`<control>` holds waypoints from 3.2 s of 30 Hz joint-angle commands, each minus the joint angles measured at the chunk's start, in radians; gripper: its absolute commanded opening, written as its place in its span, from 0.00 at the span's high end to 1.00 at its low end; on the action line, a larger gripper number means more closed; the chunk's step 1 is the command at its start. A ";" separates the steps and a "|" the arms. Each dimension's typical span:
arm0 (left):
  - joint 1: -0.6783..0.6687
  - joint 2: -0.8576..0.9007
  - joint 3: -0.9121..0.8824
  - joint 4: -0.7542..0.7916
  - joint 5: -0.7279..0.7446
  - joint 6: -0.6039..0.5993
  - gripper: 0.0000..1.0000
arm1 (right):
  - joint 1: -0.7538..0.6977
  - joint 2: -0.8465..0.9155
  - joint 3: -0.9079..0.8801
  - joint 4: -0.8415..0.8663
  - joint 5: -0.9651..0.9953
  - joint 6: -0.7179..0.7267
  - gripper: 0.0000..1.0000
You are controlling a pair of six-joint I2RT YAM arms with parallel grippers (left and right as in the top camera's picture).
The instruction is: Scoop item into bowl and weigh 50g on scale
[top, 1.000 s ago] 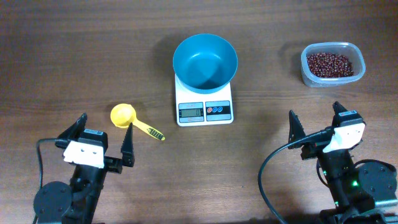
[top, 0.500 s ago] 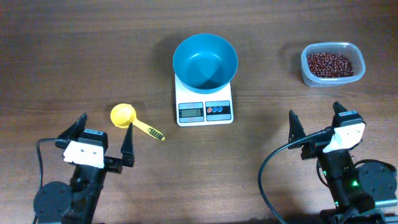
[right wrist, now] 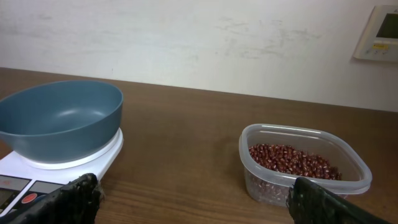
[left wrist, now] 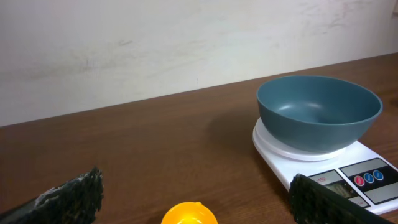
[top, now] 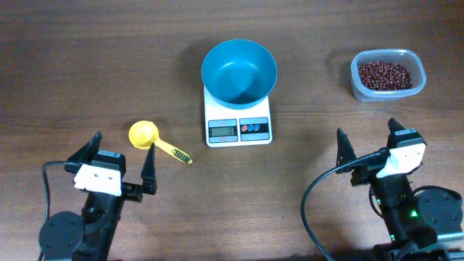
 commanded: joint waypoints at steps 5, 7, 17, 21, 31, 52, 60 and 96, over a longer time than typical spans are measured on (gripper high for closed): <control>0.005 -0.007 -0.008 0.000 -0.011 -0.013 0.01 | 0.008 -0.008 -0.005 -0.007 0.005 0.004 0.01; 0.005 -0.007 -0.008 0.000 -0.011 -0.013 0.01 | 0.008 -0.008 -0.005 -0.007 0.005 0.004 0.01; 0.005 -0.007 -0.008 0.000 -0.011 -0.013 0.01 | 0.008 -0.008 -0.005 -0.007 0.005 0.004 0.01; 0.005 -0.007 -0.008 0.000 -0.011 -0.013 0.01 | 0.008 -0.008 -0.005 -0.007 0.005 0.004 0.01; 0.005 -0.007 -0.008 0.000 -0.011 -0.013 0.01 | 0.008 -0.008 -0.005 -0.007 0.005 0.004 0.01; 0.005 -0.003 0.250 -0.115 0.263 -0.252 0.01 | 0.008 -0.008 -0.005 -0.007 0.005 0.004 0.01; 0.005 0.326 0.716 -0.623 0.135 -0.237 0.01 | 0.008 -0.008 -0.005 -0.007 0.005 0.004 0.01; 0.005 0.674 0.841 -0.970 -0.126 -0.585 0.01 | 0.008 -0.008 -0.005 -0.007 0.005 0.004 0.01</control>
